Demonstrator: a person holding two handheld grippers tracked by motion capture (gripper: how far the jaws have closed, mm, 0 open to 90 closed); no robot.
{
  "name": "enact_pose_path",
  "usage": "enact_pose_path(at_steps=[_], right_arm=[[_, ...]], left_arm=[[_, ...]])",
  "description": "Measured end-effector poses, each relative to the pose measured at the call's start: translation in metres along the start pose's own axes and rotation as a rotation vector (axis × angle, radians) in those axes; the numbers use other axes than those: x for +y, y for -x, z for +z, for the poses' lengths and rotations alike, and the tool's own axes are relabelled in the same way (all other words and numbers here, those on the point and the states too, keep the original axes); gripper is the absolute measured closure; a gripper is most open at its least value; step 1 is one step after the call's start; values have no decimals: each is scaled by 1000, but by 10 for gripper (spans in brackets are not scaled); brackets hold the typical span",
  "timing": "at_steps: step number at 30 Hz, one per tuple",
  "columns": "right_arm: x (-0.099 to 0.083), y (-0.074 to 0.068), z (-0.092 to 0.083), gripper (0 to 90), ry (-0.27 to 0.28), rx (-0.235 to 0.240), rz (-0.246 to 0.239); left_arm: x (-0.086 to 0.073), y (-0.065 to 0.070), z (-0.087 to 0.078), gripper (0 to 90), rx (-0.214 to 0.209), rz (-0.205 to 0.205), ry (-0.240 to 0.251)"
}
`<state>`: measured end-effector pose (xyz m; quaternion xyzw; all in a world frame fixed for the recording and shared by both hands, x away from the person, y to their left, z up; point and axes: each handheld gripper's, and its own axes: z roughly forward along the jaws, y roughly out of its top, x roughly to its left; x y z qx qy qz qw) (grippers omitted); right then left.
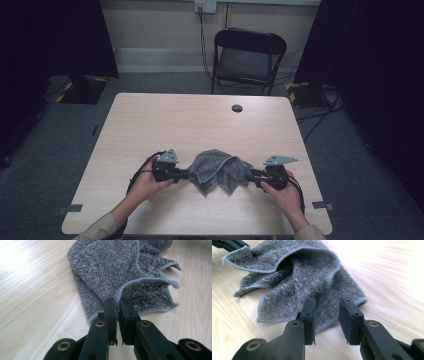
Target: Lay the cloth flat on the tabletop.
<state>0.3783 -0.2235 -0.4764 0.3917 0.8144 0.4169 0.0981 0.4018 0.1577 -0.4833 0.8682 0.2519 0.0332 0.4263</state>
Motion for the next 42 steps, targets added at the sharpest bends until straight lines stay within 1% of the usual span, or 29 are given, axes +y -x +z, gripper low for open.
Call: enact_pose_path(at_steps=[3,5,6,8,11,14,16,17,20,22,23,26,28,30,33,34,35,36,37,39,40,41,42], right_arm=[[1,-7,10,646,-32,10,-34],[1,-11,15,604,-42,16,-44],[1,-12,17,614,-46,17,-52],[1,-13,20,622,-71,6,-82],[-1,-15,23,622,-61,27,-92],[0,-17,24,621,-59,36,-98],[-2,-19,26,620,-66,29,-115],[-2,-20,26,626,-62,28,-118],[-2,-21,27,675,-70,27,-148],[-2,-21,27,707,-69,34,-149],[-2,-22,28,739,-71,40,-151],[0,-24,28,801,-88,45,-164],[1,-25,26,842,-93,41,-163],[2,-24,23,876,-78,38,-148],[2,-20,17,885,-56,37,-119],[3,-18,15,881,-45,43,-104],[3,-16,14,848,-34,50,-88],[3,-16,13,796,-26,47,-65],[4,-15,13,767,-14,38,-53],[8,-16,14,698,1,25,-30],[10,-16,15,682,3,17,-25],[11,-16,15,673,3,16,-23],[13,-17,17,673,-1,19,-27]], left_arm=[[2,3,6,850,-10,11,-10],[2,4,7,850,-12,11,-13],[2,4,8,850,-14,16,-15],[2,4,10,850,-18,14,-13],[2,5,10,850,-20,14,-11],[2,6,11,850,-19,22,-16],[3,7,11,850,-21,18,-11],[3,7,11,850,-22,16,-10],[3,8,12,850,-26,16,-10],[3,8,13,850,-28,14,-9],[3,8,13,850,-28,14,-9],[3,8,11,850,-24,18,-10],[3,8,10,850,-23,17,-4],[3,7,7,850,-22,16,1],[1,7,3,848,-20,17,6],[1,7,2,836,-16,16,15],[1,7,1,789,-9,24,26],[1,7,0,707,4,39,36],[2,7,-1,649,11,45,41],[3,7,-2,594,11,50,44],[6,8,-3,568,11,68,54],[6,8,-3,555,11,68,54],[9,10,-2,559,-2,78,66]])
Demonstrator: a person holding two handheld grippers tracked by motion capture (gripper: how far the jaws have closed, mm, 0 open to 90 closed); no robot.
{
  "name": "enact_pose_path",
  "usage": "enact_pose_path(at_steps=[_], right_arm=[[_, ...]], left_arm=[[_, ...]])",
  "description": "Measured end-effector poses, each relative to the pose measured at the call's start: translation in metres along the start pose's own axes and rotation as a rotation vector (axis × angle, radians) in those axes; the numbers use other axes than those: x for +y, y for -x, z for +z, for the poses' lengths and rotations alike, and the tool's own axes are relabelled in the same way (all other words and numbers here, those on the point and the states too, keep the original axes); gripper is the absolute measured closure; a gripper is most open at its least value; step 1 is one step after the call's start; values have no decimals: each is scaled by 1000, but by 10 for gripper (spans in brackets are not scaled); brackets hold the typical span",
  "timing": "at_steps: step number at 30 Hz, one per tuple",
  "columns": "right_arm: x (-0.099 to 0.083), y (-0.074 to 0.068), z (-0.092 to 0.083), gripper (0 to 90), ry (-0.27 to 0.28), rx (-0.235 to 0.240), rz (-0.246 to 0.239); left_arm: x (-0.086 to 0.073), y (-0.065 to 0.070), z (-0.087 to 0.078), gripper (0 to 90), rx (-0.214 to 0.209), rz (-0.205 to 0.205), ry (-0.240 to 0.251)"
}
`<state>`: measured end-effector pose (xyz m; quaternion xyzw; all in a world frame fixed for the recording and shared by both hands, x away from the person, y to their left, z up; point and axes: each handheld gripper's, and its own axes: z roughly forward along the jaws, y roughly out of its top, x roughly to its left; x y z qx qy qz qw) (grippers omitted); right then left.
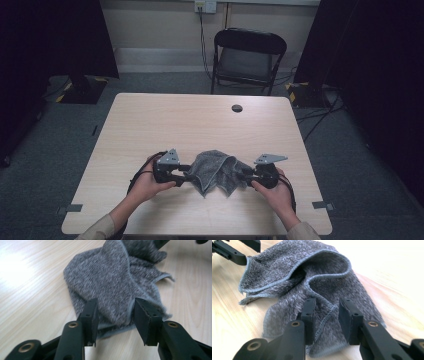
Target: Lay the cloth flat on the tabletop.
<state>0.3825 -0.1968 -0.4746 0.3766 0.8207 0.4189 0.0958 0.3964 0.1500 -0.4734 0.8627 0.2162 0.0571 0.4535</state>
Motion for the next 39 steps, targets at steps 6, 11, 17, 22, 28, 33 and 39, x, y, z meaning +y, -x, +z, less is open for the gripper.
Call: enact_pose_path(at_steps=[6,11,17,22,28,33,39], right_arm=[[0,-8,20,665,-74,11,-63],[-1,-11,23,764,-91,21,-69],[-3,-11,20,827,-80,38,-41],[-2,-10,5,827,-35,62,-7],[-3,-14,-13,816,15,78,9],[-4,-18,-19,805,24,69,8],[1,-18,-23,835,45,54,-6]], left_arm=[[3,8,10,584,-64,34,-25],[-3,9,17,647,-99,19,-57],[-4,8,13,852,-122,-34,-68],[-5,6,-5,871,-140,-76,-44],[-11,11,-25,874,-145,-91,-14],[-11,11,-32,874,-128,-99,3],[-11,7,-35,875,-118,-120,14]])
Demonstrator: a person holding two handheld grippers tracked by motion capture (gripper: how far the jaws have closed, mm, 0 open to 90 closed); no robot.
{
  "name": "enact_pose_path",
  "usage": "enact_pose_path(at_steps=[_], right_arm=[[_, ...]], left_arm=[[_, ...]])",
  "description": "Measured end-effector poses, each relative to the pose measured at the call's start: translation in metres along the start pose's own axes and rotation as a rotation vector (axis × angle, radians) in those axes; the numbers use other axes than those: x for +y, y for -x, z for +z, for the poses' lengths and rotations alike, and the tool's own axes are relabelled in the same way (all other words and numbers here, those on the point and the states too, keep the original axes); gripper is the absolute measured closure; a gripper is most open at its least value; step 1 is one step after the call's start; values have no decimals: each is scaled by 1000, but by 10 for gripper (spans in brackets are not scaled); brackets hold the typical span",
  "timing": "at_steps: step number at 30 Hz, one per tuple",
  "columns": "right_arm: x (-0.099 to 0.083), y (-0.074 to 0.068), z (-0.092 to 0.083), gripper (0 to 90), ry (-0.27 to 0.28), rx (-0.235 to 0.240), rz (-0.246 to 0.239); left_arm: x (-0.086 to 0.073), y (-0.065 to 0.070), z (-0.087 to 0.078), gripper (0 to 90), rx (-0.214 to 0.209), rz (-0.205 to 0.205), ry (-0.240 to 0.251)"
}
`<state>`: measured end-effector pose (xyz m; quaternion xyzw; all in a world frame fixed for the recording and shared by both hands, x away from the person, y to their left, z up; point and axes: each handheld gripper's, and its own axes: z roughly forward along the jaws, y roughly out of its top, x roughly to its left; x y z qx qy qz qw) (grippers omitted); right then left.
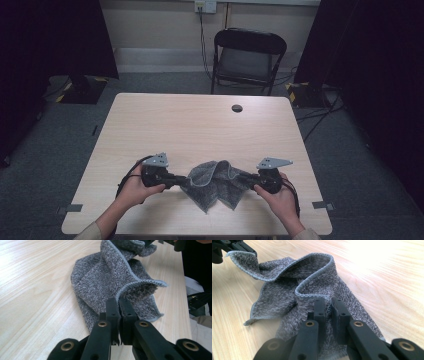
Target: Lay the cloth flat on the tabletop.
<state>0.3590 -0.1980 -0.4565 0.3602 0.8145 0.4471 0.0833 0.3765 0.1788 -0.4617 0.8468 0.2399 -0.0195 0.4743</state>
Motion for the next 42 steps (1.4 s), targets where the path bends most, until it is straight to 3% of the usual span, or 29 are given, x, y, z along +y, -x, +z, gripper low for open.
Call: enact_pose_path(at_steps=[6,14,17,20,22,23,24,28,30,31,32,33,34,35,38,39,40,42], right_arm=[[3,3,-4,839,21,6,21],[16,7,-18,841,41,-27,22],[23,11,-19,841,36,-39,19],[30,20,-19,838,32,-52,36],[36,30,-18,831,41,-48,72],[36,30,-18,831,41,-48,72],[43,41,-13,833,38,-53,100],[56,58,3,840,-6,-105,79],[68,68,13,827,6,-167,54],[74,74,17,781,31,-207,61],[80,82,21,745,77,-272,84],[84,84,23,651,87,-312,75],[88,85,25,530,85,-378,23],[91,83,27,471,102,-436,-22],[88,78,28,449,103,-408,-18],[77,69,28,387,75,-404,-52],[71,65,27,387,56,-398,-72],[59,59,24,380,54,-382,-71]], left_arm=[[6,-3,-8,877,2,-13,39],[11,-6,-19,878,20,-34,70],[15,-14,-22,878,32,-55,82],[21,-26,-25,878,37,-109,121],[26,-36,-26,876,52,-143,149],[26,-36,-26,875,52,-143,149],[30,-46,-25,875,65,-163,174],[42,-66,-10,871,137,-139,153],[49,-79,-4,866,195,-157,180],[54,-86,-2,843,271,-171,207],[56,-90,-1,759,323,-178,227],[59,-94,1,612,379,-166,251],[61,-95,3,493,409,-130,258],[62,-94,3,435,417,-121,251],[58,-88,6,324,401,-108,210],[51,-79,9,335,359,-88,169],[46,-75,11,342,344,-80,156],[39,-64,14,331,318,-72,139]])
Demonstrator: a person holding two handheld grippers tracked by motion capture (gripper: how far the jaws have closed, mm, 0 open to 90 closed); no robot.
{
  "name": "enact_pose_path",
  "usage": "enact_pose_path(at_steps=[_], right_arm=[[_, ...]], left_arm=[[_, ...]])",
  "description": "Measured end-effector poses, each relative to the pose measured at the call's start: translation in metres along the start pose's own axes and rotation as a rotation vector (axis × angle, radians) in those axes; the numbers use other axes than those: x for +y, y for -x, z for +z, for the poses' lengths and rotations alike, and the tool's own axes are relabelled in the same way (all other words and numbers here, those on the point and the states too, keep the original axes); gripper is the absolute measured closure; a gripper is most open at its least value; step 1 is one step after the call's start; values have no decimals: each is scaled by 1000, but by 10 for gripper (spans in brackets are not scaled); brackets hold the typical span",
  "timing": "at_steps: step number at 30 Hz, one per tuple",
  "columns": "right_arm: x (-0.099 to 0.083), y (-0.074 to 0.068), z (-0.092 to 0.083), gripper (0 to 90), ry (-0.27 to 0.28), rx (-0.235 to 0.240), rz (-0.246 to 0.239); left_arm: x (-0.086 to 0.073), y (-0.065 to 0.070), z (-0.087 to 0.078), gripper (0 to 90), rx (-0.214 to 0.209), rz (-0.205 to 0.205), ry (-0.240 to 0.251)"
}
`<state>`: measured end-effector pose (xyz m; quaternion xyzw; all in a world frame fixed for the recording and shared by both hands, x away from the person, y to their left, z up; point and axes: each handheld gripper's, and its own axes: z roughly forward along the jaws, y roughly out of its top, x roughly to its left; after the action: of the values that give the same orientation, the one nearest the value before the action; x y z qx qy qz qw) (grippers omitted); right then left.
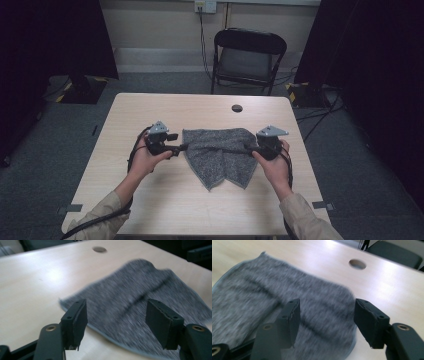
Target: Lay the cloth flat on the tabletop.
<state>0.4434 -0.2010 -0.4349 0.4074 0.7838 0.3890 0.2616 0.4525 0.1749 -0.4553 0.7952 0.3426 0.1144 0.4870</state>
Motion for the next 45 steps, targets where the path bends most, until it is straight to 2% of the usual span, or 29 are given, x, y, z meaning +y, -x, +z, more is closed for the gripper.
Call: enact_pose_path(at_steps=[2,6,8,10,12,14,16,19,20,21,22,23,24,26,29,33,35,37,42,45], right_arm=[[-13,-6,-6,373,-14,23,12],[-40,-23,-12,399,-60,76,-15],[-50,-33,-12,425,-97,126,-29],[-56,-41,-11,426,-135,145,-58],[-59,-47,-9,433,-159,165,-63],[-60,-52,-7,440,-177,167,-79],[-63,-54,-4,450,-186,169,-83],[-65,-52,-4,452,-173,176,-60],[-66,-52,-4,454,-168,177,-56],[-66,-52,-4,477,-166,180,-47],[-66,-52,-4,517,-167,189,-47],[-66,-52,-5,540,-166,196,-56],[-66,-53,-5,569,-169,200,-64],[-65,-53,-5,617,-173,212,-65],[-64,-53,-6,696,-180,227,-70],[-65,-49,-8,811,-190,247,-72],[-65,-47,-10,848,-197,255,-72],[-65,-45,-11,863,-202,270,-69],[-66,-39,-18,869,-199,281,-56],[-68,-36,-25,868,-191,287,-58]], left_arm=[[-10,14,0,359,-41,5,-17],[-29,40,7,384,-109,62,-68],[-36,50,13,386,-142,60,-85],[-40,56,17,397,-162,57,-90],[-43,60,22,392,-159,72,-100],[-44,61,26,385,-159,66,-105],[-44,61,29,377,-144,79,-101],[-43,64,31,399,-132,96,-133],[-44,65,32,464,-141,98,-165],[-44,66,33,554,-138,119,-169],[-44,67,33,576,-133,144,-168],[-44,68,32,614,-122,171,-175],[-43,67,32,689,-116,179,-180],[-43,63,30,793,-132,135,-192],[-43,60,28,871,-134,118,-201],[-43,53,21,892,-131,101,-223],[-43,45,15,894,-138,73,-214],[-42,36,6,894,-142,43,-193],[-43,18,-20,895,-123,28,-182],[-48,12,-29,895,-121,20,-183]])
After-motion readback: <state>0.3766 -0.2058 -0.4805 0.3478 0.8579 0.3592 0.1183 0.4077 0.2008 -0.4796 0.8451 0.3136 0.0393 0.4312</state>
